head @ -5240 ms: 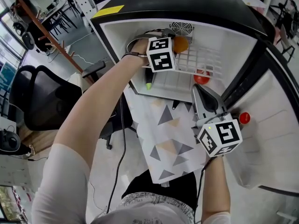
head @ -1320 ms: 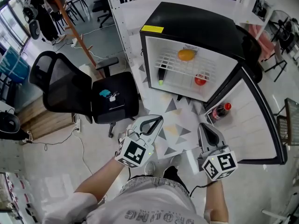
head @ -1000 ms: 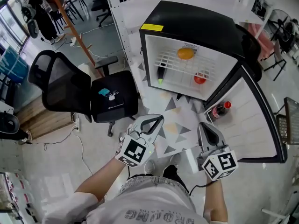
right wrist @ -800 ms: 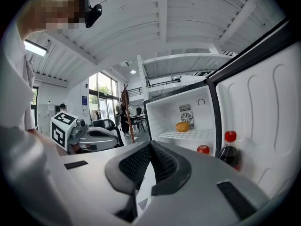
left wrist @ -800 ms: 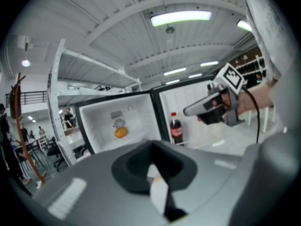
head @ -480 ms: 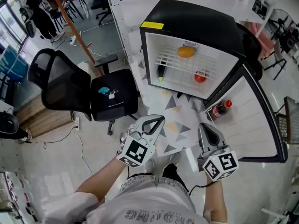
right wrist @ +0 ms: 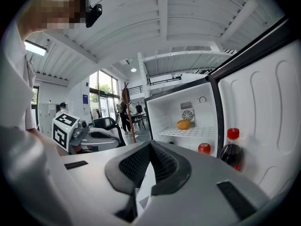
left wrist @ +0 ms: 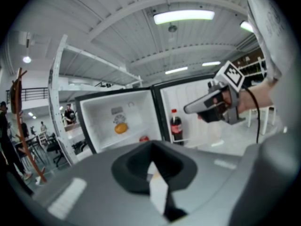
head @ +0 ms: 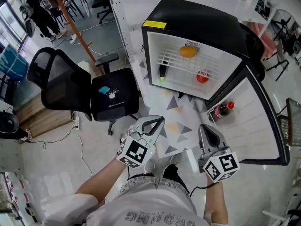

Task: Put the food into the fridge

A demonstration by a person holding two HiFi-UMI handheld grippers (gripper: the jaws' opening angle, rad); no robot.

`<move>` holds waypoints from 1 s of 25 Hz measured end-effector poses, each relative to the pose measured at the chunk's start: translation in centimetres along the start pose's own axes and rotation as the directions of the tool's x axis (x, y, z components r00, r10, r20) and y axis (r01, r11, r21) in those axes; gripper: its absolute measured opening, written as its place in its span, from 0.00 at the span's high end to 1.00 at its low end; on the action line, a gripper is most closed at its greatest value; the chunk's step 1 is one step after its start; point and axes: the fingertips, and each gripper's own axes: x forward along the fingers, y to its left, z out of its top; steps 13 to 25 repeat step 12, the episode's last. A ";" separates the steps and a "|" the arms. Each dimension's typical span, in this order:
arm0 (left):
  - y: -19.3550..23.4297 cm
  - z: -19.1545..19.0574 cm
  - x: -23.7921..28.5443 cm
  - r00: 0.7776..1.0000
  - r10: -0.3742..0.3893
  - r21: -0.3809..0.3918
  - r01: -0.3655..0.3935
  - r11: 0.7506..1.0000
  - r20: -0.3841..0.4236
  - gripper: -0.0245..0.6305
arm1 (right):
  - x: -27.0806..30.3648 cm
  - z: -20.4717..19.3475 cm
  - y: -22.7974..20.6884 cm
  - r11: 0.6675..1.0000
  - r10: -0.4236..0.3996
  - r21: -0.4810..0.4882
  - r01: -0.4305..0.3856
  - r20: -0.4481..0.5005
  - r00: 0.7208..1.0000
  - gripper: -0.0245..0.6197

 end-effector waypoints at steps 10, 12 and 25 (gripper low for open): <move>0.4 -0.3 0.2 1.000 0.003 -0.006 -0.003 1.000 -0.002 0.95 | 0.9 0.1 0.4 1.000 0.016 -0.008 -0.016 -0.005 1.000 0.96; 0.5 -0.3 0.3 1.000 0.003 -0.006 -0.003 1.000 -0.003 0.95 | 1.0 0.1 0.4 1.000 0.016 -0.007 -0.016 -0.006 1.000 0.96; 0.5 -0.3 0.3 1.000 0.003 -0.006 -0.003 1.000 -0.003 0.95 | 1.0 0.1 0.4 1.000 0.016 -0.007 -0.016 -0.006 1.000 0.96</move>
